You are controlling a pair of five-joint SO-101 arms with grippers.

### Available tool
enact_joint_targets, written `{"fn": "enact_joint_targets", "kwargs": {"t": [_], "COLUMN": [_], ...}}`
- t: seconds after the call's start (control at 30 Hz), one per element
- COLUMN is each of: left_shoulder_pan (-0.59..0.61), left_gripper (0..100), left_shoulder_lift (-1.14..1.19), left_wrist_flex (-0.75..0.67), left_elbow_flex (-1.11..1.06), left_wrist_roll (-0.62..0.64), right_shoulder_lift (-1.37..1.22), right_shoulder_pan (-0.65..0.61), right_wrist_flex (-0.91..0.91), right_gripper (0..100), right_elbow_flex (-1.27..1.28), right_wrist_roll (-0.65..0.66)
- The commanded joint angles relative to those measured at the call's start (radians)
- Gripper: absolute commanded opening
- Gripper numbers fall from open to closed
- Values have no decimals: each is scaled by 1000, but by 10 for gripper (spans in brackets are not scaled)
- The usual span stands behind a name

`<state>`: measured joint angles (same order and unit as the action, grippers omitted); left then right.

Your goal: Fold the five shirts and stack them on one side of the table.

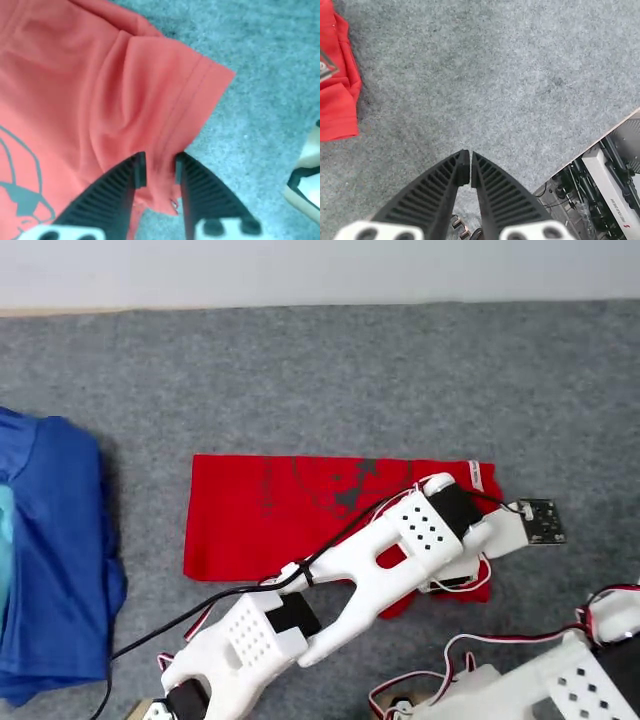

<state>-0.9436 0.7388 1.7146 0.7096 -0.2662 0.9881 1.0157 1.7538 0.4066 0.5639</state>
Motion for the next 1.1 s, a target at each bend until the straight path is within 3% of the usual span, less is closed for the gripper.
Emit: {"fn": "enact_joint_targets", "kwargs": {"t": [0.0,0.1,0.63,1.07], "left_shoulder_pan": [5,5,25,180], "left_gripper": [49,5,2,2], "left_shoulder_lift": [-17,-15,-18,-5], "left_wrist_flex": [2,2,37,-35], "left_elbow_flex": [15,15,140,150], "left_wrist_roll": [-12,-12,-46,-46], "right_shoulder_lift": [13,13,13,13], "right_shoulder_pan": [8,8,8,8], "right_wrist_flex": [41,41,41,41], "right_gripper": [9,9,9,9], "right_elbow_flex": [-8,-8,-8,-8], "right_wrist_roll": [11,11,11,11]}}
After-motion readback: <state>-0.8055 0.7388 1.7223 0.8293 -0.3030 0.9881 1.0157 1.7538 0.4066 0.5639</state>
